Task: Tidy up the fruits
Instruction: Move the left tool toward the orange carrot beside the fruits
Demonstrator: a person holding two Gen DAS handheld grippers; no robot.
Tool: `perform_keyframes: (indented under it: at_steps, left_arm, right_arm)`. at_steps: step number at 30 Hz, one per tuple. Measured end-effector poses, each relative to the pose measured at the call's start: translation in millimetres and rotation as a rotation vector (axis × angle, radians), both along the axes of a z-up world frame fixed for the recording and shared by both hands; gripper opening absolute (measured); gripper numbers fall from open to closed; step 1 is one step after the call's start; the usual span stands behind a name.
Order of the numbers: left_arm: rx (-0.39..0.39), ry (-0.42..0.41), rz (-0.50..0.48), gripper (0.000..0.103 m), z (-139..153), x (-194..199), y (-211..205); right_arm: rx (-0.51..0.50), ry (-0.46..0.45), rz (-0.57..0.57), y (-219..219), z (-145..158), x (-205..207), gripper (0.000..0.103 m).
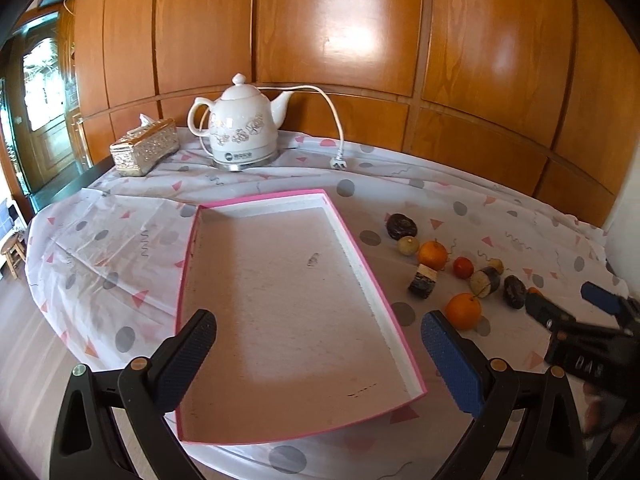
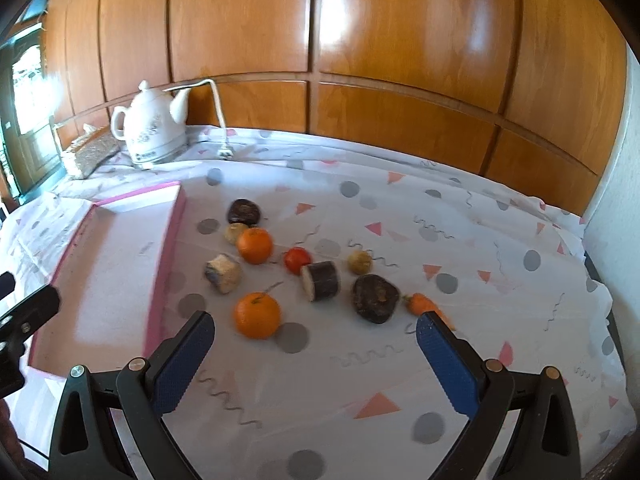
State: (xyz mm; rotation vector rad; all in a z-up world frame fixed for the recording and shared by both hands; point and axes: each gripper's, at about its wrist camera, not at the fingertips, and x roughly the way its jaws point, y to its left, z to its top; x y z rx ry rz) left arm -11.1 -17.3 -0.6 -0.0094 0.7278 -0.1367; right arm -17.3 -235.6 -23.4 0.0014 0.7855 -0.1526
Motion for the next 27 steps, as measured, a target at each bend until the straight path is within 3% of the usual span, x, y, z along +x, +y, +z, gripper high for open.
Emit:
perform_keyframes:
  at_steps: [6,13,15,27]
  left_arm:
    - [0.021,0.036,-0.057,0.103,-8,2,-12]
    - [0.061,0.034,-0.126,0.103,-11,-1,-30]
    - [0.072,0.034,-0.137,0.103,-11,-2,-32]
    - [0.025,0.064,-0.217,0.103,-17,2,-45]
  right_arm:
    - [0.000,0.007,-0.018,-27,4,7,0.102]
    - [0.027,0.064,-0.094,-96,13,23,0.102]
    - [-0.011,0.073,-0.117,-112,17,24,0.102]
    - [-0.044,0.149,-0.214,-208,-8,30,0.102]
